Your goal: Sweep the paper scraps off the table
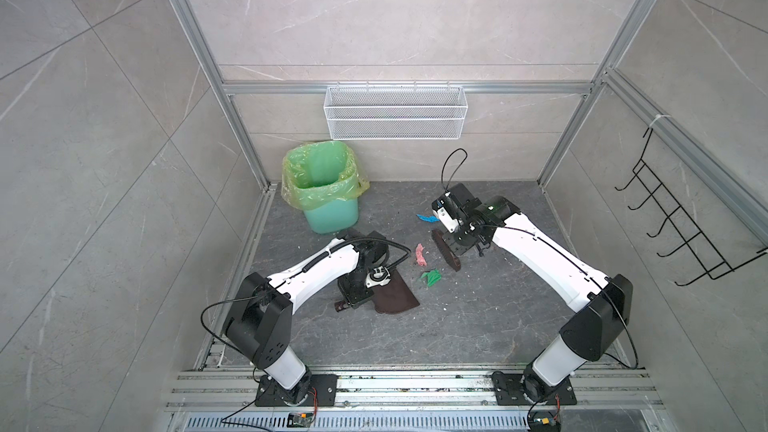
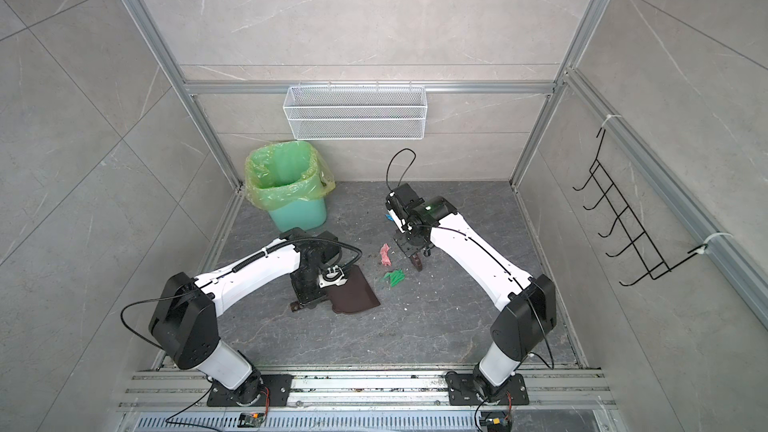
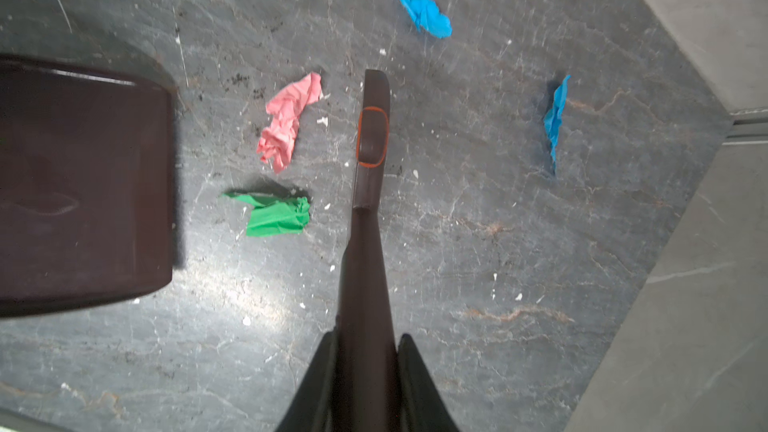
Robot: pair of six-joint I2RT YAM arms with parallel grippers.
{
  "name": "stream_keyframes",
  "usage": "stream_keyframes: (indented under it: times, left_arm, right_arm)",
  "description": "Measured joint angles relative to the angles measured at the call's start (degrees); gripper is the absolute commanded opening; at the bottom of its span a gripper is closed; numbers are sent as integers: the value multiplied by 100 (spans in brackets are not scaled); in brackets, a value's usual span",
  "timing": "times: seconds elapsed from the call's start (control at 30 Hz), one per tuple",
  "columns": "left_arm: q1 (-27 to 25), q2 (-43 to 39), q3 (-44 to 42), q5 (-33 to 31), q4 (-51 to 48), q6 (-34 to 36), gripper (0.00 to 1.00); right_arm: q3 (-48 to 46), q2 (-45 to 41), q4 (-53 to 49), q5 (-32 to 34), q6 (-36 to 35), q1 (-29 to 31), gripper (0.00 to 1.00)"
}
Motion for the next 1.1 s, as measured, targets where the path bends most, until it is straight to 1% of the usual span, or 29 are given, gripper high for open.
stream_keyframes:
  times: [0.17, 0.3, 0.67, 0.8, 0.93, 1.03, 1.1]
  left_arm:
    - [0, 310, 9, 0, 90, 33, 0]
    - [0, 402, 20, -4, 155, 63, 0]
    - [-2, 404, 11, -114, 192, 63, 0]
    - [-2, 404, -20, -173, 219, 63, 0]
    - [0, 404, -46, -186, 240, 63, 0]
    - [0, 404, -55, -181, 260, 63, 0]
    - [0, 404, -57, -168, 291, 61, 0]
  right_arm:
    - [4, -11, -313, -260, -2, 33, 0]
    - [4, -50, -442, -610, -4, 85, 0]
    - [15, -129, -400, -2216, 2, 201, 0]
    - [15, -129, -358, -2581, 0, 225, 0]
    - [15, -153, -256, -2640, 20, 227, 0]
    - [15, -223, -192, -2347, 94, 227, 0]
    - [48, -262, -131, -2033, 133, 227, 0]
